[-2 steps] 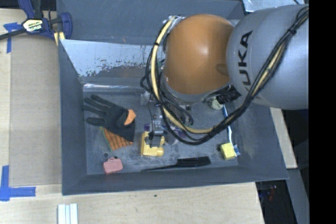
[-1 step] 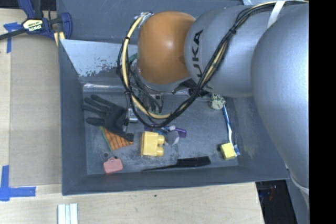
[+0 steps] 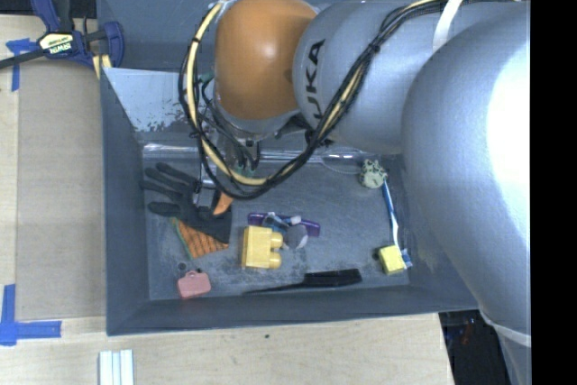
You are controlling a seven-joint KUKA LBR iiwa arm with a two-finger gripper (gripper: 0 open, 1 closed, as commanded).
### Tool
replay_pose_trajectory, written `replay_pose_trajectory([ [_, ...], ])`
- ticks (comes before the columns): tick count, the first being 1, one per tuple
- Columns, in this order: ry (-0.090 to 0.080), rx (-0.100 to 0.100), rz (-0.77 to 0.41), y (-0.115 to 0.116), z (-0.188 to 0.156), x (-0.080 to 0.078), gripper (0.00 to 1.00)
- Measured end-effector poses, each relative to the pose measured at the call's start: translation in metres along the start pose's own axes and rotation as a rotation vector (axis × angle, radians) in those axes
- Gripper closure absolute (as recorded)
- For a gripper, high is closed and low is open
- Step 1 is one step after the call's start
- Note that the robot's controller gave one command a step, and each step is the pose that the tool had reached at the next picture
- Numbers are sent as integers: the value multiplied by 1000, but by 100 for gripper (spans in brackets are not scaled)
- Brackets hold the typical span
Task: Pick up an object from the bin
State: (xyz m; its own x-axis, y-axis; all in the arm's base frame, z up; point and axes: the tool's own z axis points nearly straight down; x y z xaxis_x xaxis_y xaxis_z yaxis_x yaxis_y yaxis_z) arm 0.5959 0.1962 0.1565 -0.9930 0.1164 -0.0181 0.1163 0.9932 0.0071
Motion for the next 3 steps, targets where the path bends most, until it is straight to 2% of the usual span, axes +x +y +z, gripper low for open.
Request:
replay_pose_trajectory([
  [1, 13, 7, 193, -8, 10, 19, 0],
  [2, 1, 1, 225, -4, 89, 23, 0],
  [3, 0, -1, 319, -8, 86, 24, 100],
])
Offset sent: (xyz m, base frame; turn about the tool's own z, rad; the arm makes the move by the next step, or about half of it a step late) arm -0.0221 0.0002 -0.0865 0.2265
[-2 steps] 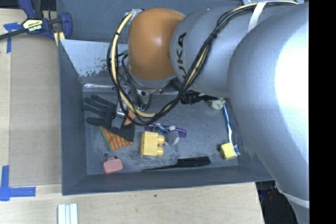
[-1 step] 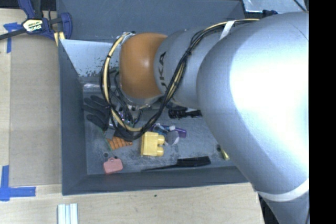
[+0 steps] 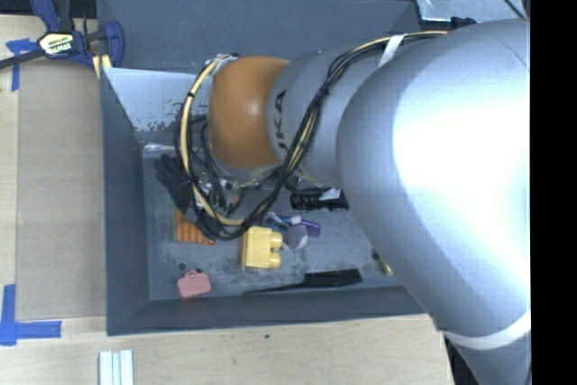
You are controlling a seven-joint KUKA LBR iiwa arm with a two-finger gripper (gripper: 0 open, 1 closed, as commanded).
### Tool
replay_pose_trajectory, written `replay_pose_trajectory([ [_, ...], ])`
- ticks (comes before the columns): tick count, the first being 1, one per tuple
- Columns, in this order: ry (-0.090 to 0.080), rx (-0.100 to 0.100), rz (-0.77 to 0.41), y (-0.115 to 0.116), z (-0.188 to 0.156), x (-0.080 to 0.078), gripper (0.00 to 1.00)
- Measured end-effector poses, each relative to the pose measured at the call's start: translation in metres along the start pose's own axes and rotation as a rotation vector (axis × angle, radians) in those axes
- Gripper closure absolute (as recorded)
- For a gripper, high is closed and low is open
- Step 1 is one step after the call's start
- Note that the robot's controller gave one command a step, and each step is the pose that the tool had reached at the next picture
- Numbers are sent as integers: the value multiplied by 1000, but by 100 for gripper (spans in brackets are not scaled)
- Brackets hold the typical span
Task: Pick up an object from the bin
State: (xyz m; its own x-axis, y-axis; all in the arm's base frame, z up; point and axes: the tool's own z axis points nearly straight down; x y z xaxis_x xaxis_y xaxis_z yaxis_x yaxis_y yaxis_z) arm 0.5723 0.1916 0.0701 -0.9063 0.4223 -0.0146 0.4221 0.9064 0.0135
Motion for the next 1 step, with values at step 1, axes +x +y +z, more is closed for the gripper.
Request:
replay_pose_trajectory([
  [1, 2, 2, 10, -1, -1, 1, 100],
])
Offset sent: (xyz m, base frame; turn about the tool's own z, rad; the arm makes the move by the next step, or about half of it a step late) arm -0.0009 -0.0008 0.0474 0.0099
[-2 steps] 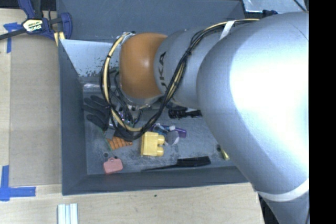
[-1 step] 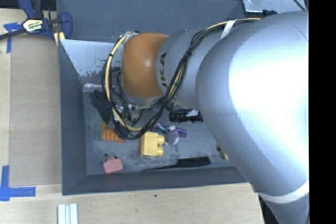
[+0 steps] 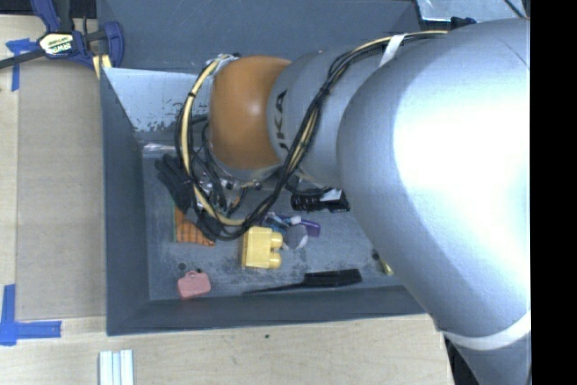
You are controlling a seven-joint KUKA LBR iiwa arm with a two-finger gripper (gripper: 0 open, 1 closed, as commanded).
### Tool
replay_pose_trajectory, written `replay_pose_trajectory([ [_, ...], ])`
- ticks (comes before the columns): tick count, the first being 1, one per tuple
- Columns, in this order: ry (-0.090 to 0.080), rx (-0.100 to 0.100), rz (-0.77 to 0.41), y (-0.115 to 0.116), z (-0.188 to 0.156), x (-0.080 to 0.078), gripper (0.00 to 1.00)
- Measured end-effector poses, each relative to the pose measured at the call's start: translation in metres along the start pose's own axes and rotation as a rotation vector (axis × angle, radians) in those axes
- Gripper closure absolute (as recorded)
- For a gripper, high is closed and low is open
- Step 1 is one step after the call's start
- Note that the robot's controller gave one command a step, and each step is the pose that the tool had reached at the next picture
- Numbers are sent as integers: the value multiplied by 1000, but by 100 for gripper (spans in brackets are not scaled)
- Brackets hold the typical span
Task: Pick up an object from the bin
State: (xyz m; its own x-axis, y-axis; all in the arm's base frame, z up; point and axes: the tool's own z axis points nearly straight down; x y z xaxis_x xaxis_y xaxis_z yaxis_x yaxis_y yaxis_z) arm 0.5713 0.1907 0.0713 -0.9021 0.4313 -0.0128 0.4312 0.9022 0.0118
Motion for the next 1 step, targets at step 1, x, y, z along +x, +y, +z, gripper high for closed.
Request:
replay_pose_trajectory([
  [1, 4, 3, 1, -1, -24, 0, 100],
])
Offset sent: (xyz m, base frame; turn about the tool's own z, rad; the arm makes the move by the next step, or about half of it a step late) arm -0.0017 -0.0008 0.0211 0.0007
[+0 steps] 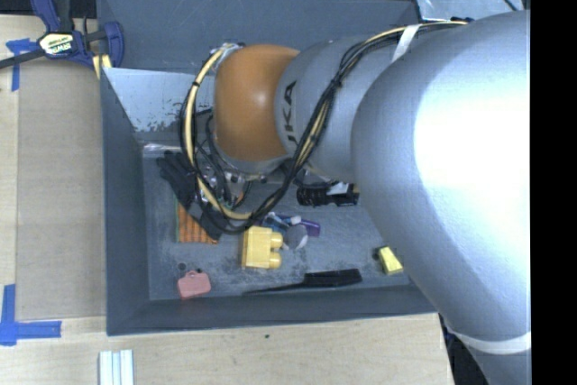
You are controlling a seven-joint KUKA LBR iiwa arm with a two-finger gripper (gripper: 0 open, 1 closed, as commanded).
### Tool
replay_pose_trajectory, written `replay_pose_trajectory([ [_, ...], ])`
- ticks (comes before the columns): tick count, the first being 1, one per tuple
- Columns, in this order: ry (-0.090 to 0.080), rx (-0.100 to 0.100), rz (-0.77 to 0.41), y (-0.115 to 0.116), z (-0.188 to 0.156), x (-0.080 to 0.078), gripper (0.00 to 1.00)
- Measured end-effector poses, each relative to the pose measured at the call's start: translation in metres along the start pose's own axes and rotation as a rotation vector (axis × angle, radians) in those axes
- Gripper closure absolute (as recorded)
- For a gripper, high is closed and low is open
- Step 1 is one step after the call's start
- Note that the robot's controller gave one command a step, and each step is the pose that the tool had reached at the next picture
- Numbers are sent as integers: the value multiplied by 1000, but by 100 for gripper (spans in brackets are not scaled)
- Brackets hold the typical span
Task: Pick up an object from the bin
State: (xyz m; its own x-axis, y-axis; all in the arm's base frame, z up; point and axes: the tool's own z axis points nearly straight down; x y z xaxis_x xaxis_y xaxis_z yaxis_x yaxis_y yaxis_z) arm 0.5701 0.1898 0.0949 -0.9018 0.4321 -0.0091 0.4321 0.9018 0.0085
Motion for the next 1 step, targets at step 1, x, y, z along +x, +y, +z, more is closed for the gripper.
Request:
replay_pose_trajectory([
  [1, -4, -3, -1, 1, -28, -1, 100],
])
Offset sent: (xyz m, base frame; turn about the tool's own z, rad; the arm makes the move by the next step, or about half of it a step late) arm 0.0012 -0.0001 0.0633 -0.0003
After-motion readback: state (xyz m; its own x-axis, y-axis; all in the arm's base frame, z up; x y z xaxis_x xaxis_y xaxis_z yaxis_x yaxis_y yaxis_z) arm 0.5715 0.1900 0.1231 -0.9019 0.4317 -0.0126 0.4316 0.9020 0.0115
